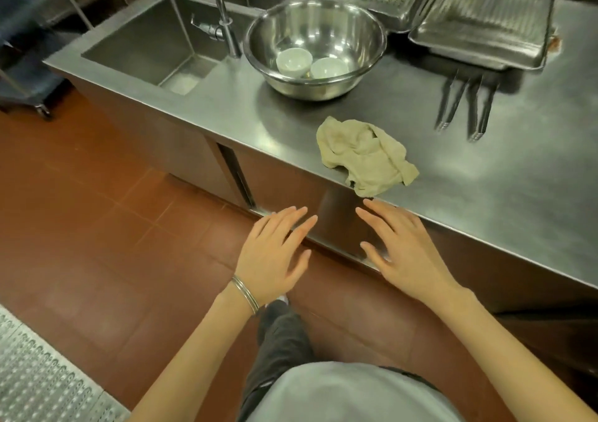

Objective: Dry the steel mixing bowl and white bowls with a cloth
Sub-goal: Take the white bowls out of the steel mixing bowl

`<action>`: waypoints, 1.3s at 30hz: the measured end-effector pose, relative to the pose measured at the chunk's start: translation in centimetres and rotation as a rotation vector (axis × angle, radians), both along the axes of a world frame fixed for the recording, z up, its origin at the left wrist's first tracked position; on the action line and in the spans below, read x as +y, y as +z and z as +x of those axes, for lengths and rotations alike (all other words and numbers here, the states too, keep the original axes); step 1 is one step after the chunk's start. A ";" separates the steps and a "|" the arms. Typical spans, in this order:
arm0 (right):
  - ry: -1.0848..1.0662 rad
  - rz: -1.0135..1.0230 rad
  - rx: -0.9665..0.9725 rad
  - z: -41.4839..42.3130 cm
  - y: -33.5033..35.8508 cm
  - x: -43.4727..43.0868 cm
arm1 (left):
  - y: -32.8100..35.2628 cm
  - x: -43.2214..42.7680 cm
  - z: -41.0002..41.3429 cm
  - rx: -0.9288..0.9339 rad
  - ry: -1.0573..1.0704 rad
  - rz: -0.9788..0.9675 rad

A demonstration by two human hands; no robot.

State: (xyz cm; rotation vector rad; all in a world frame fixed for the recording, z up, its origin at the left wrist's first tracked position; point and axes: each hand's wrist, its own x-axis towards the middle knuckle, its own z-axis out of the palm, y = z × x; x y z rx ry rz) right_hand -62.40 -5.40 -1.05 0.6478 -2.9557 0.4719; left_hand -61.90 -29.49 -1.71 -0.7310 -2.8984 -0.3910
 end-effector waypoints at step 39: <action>-0.279 0.073 -0.029 -41.1 -0.8 -8.4 | -1.9 -9.2 -48.4 -0.051 -0.366 -0.218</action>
